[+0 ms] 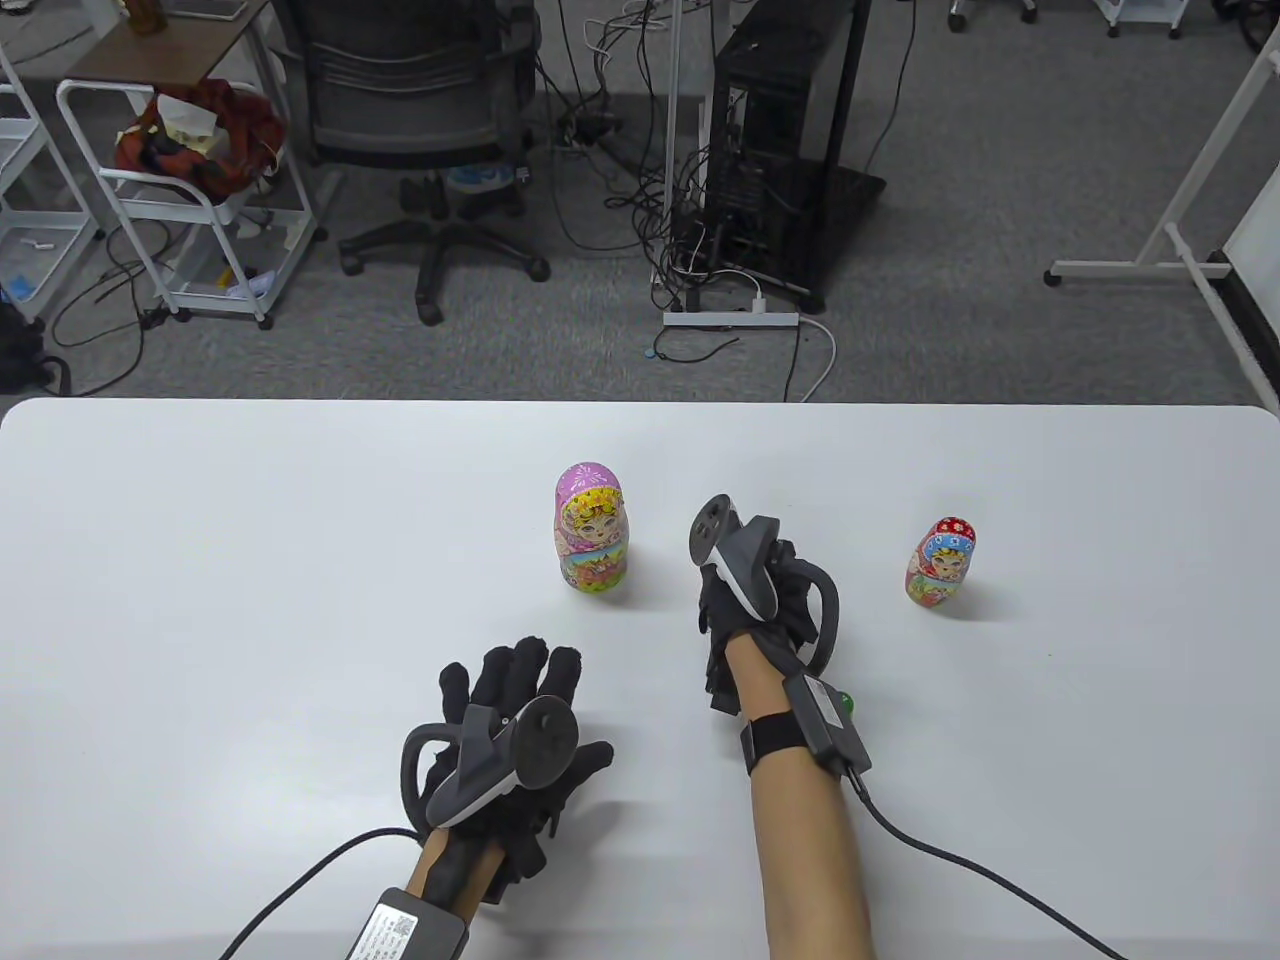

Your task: Nest individual Russian dolls into a nested set

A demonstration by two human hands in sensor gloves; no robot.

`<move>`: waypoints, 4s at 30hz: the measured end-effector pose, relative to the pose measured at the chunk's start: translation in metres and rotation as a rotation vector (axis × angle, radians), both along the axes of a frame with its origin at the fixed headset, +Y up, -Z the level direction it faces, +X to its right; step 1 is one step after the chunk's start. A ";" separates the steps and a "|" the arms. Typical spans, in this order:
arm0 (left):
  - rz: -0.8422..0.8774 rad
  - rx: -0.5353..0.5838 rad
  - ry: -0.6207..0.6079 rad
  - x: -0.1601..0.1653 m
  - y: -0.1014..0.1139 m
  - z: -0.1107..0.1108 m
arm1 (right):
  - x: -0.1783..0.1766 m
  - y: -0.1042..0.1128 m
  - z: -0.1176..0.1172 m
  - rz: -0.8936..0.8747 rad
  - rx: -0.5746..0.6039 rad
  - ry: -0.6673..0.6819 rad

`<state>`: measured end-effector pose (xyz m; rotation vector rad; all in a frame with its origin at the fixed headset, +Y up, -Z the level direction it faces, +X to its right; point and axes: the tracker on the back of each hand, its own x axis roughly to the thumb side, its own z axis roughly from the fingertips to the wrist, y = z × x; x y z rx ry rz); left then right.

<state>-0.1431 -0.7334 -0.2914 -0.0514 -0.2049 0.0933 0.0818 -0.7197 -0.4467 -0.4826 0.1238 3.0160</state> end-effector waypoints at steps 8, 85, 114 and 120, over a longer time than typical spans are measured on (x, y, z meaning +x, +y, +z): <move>0.088 0.152 -0.018 0.004 0.013 0.009 | 0.004 0.044 0.082 -0.345 0.214 0.483; 0.110 0.227 -0.128 0.018 0.013 0.015 | 0.105 -0.008 0.129 -0.051 -0.040 0.116; 0.103 0.209 -0.130 0.018 0.011 0.014 | 0.061 0.020 0.147 -0.526 0.226 0.467; 0.119 0.219 -0.137 0.019 0.013 0.016 | 0.036 0.032 0.162 -0.604 0.320 0.618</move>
